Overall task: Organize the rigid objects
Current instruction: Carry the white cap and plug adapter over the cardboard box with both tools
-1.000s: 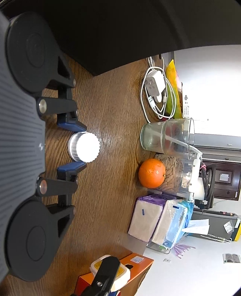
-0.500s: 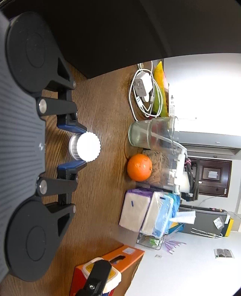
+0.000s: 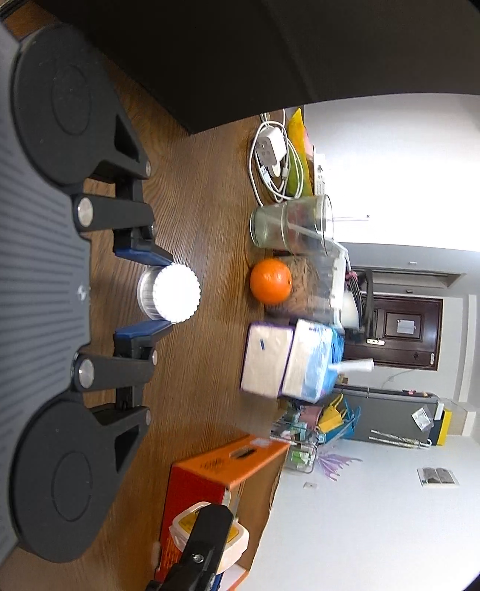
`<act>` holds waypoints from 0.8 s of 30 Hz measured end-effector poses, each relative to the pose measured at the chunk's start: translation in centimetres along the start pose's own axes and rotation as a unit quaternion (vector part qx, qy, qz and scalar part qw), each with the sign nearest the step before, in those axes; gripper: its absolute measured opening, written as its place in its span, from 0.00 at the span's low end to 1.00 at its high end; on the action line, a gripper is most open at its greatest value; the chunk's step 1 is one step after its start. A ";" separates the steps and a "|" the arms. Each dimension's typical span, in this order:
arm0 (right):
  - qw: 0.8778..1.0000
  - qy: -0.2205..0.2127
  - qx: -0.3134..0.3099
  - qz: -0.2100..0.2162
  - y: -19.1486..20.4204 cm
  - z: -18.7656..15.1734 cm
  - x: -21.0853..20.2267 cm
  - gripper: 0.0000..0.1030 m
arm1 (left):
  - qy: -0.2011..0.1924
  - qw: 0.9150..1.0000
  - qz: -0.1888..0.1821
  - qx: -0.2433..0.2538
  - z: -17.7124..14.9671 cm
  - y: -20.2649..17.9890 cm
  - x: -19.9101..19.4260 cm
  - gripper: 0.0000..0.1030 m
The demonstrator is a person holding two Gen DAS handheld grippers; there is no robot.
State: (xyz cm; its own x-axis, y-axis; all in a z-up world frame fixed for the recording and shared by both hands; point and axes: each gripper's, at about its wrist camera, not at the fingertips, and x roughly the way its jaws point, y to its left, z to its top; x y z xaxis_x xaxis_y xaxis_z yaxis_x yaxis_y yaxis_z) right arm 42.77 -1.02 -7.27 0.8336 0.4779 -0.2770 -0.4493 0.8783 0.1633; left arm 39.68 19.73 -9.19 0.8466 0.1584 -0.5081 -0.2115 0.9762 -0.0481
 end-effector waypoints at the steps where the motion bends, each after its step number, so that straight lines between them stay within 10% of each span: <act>1: 1.000 -0.002 0.001 -0.002 -0.2 0.0 -0.5 0.61 | -0.002 1.000 -0.002 0.002 -0.1 -0.4 -0.4 0.32; 24: 0.995 -0.038 0.012 -0.088 -9.4 1.0 -11.0 0.61 | -0.029 0.994 -0.097 0.050 0.1 -14.0 -4.7 0.32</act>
State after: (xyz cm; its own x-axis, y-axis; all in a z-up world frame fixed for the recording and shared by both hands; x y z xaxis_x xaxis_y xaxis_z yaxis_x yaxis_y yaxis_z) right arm 38.13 -14.55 -4.85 0.9214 0.3130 -0.2305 -0.2867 0.9476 0.1409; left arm 38.70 5.38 -5.99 0.8943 -0.0283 -0.4466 0.0047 0.9985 -0.0537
